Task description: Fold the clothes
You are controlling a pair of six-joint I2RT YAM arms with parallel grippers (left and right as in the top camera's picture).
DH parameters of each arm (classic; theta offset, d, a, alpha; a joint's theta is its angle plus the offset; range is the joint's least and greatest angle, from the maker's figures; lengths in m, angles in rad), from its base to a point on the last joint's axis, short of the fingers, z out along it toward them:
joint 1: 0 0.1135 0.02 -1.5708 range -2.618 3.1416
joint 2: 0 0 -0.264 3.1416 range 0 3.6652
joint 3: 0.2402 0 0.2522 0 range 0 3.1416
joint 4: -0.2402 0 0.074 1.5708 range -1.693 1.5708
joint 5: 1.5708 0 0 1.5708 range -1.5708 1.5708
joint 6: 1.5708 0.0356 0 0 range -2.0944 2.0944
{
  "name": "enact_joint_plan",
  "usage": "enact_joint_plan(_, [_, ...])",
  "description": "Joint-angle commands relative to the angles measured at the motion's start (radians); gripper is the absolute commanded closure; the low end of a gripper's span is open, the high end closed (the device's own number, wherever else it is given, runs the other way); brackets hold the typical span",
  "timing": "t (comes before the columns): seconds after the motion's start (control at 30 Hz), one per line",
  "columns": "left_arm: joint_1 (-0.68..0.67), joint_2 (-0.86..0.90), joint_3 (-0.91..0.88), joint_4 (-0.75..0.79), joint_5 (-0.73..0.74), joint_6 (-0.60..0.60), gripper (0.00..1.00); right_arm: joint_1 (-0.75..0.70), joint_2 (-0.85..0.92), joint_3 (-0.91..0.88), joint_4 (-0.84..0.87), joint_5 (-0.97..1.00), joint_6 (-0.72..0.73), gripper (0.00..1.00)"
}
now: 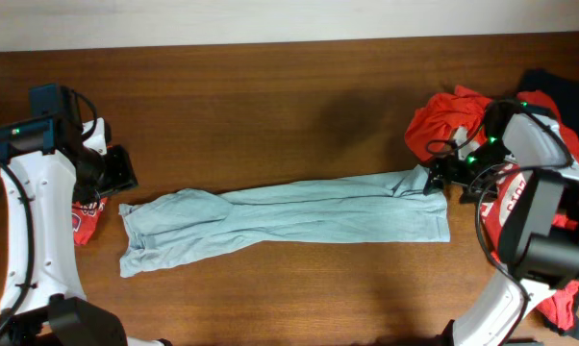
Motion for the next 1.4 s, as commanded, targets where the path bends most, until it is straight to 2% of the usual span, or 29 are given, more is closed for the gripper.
enact_joint_plan(0.0, [0.0,-0.006,-0.002,0.004,0.008,0.009,0.47,0.0,0.062,0.001,0.026,-0.046,-0.026,0.11])
enact_joint_plan(0.17, [0.0,-0.006,-0.002,0.007,0.008,0.009,0.47,0.0,0.11,0.001,0.057,-0.083,-0.026,0.11])
enact_joint_plan(0.2, [0.0,-0.006,-0.002,0.007,0.008,0.009,0.47,0.0,0.117,0.001,0.061,-0.104,-0.031,0.15])
enact_joint_plan(0.27, [0.0,-0.006,-0.002,0.008,0.008,0.009,0.47,0.0,0.119,0.001,0.055,-0.137,-0.033,0.4])
enact_joint_plan(0.43, [0.0,-0.006,-0.002,0.008,0.008,0.009,0.47,0.0,0.119,0.001,0.01,-0.145,-0.058,0.57])
enact_joint_plan(0.57, [0.0,-0.006,-0.002,0.007,0.008,0.009,0.47,0.0,0.119,0.001,-0.002,-0.185,-0.079,0.64])
enact_joint_plan(0.7, [0.001,-0.006,-0.002,0.007,0.008,0.009,0.47,0.0,0.119,0.001,-0.003,-0.199,-0.089,0.96])
enact_joint_plan(0.93, [0.001,-0.006,-0.002,0.007,0.007,0.009,0.47,-0.007,0.09,0.046,-0.004,-0.152,-0.045,0.96])
enact_joint_plan(1.07, [0.001,-0.006,-0.002,0.006,0.007,0.009,0.47,-0.029,0.037,0.142,-0.029,0.025,0.083,0.96])
enact_joint_plan(1.17, [0.001,-0.006,-0.002,0.007,0.008,0.009,0.47,-0.033,0.008,0.197,-0.063,0.098,0.107,0.96])
enact_joint_plan(1.37, [0.001,-0.006,-0.002,0.006,0.007,0.009,0.47,0.061,-0.053,0.241,-0.134,0.109,0.103,0.96])
